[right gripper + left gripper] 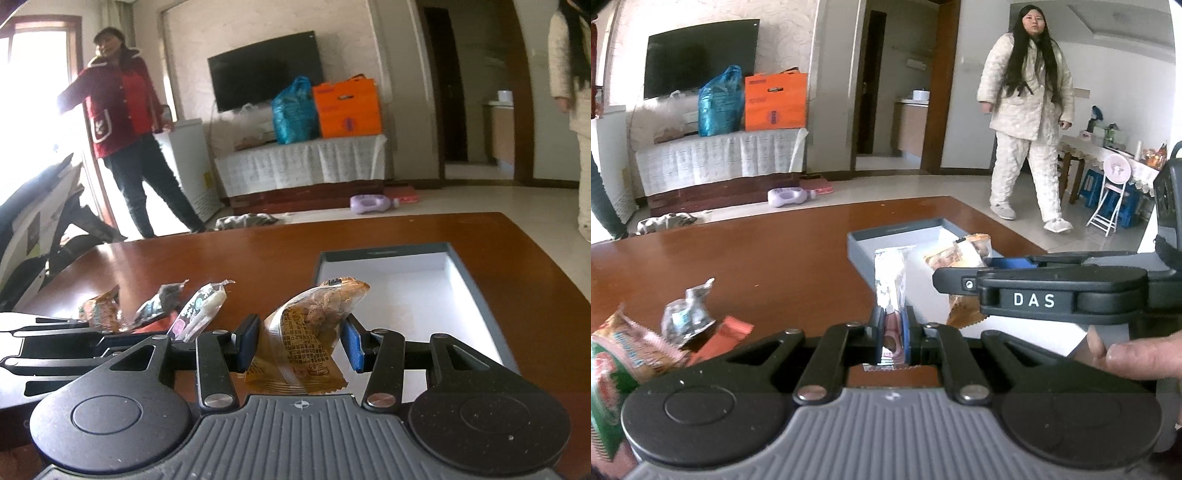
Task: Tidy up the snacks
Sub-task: 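Carry both held snacks over the grey box with both grippers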
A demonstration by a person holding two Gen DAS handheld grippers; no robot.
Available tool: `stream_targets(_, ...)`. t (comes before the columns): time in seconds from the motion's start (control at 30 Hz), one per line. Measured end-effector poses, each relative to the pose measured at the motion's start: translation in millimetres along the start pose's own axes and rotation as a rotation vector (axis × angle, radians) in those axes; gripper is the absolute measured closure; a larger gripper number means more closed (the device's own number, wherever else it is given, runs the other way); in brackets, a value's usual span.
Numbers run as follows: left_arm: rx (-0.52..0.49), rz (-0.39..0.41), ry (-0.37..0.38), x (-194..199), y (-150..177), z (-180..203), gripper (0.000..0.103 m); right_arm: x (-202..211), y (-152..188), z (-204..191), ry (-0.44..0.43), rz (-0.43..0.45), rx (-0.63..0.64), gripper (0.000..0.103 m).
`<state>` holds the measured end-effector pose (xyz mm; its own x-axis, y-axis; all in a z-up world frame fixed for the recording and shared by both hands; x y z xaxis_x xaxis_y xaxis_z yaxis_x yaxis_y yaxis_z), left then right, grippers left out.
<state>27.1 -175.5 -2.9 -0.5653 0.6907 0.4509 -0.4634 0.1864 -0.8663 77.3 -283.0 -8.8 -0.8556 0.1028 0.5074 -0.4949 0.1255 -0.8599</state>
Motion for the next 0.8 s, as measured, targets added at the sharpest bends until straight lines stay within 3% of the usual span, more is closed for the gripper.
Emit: stream_targets(0.8,-0.066,0.013,0.099,-78.8,-9.2,64.9,0.098,7.9,26.8,79.4,0.137,-0.030,-0.041,0.055)
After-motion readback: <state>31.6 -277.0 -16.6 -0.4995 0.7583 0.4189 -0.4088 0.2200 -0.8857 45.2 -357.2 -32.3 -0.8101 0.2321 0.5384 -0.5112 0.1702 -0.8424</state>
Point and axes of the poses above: each gripper's, at about its wrist camera, not at the fingertips, and x roughly against the way its jaws point, z to its right, y to its underside, the point moved 4 cm from there along -x, roughly the way its jaws point, and after that the axes turned 14 degrees about y, right-handed, at the moved point
